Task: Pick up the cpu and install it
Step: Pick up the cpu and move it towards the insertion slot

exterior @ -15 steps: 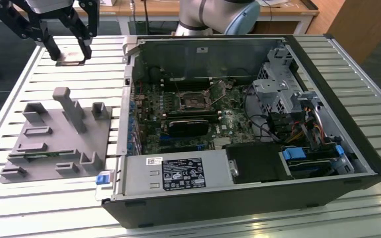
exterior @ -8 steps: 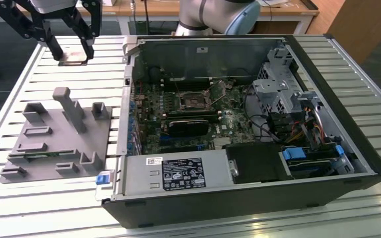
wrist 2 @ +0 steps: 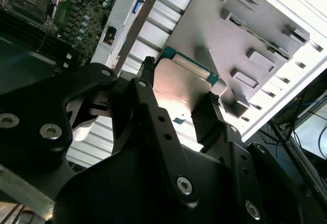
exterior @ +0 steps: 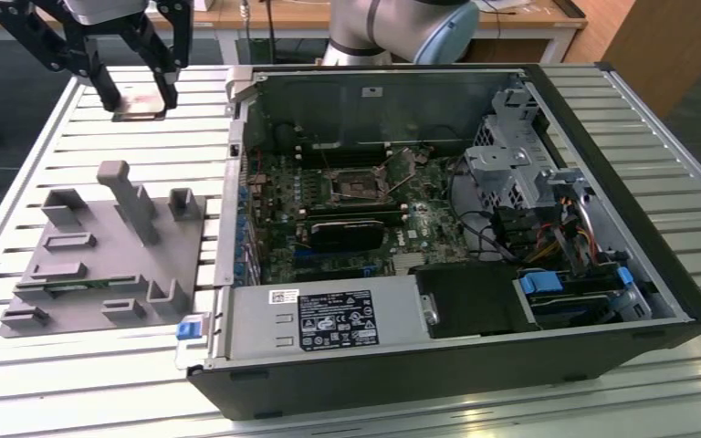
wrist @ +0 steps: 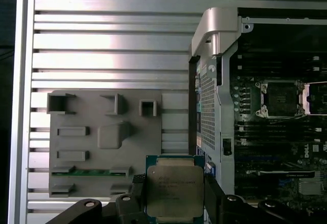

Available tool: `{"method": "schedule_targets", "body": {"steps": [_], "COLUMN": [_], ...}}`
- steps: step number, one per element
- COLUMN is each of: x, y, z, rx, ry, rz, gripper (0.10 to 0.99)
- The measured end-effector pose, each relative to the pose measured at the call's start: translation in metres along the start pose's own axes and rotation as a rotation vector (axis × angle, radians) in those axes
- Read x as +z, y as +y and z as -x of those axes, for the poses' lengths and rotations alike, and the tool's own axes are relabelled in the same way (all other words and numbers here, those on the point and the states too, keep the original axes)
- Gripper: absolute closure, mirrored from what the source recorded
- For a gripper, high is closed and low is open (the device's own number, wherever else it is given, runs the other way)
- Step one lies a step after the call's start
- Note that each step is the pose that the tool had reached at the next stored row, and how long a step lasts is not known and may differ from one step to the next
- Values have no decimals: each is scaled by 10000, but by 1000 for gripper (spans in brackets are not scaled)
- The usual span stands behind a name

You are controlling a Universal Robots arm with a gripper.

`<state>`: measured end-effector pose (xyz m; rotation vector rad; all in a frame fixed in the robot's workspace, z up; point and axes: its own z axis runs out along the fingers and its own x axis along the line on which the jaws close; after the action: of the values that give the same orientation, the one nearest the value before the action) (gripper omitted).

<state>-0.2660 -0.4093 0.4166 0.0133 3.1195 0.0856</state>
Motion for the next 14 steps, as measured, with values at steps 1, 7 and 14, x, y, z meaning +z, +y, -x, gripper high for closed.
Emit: {"method": "schedule_targets", "body": {"steps": [1,7,14], "x": [0,1,2], "y": [0,0,1], "z": [8,40,76], "rx": [0,0,-1], "ry": [0,0,0], "rz": [0,0,0], "gripper": [541,541,541]}}
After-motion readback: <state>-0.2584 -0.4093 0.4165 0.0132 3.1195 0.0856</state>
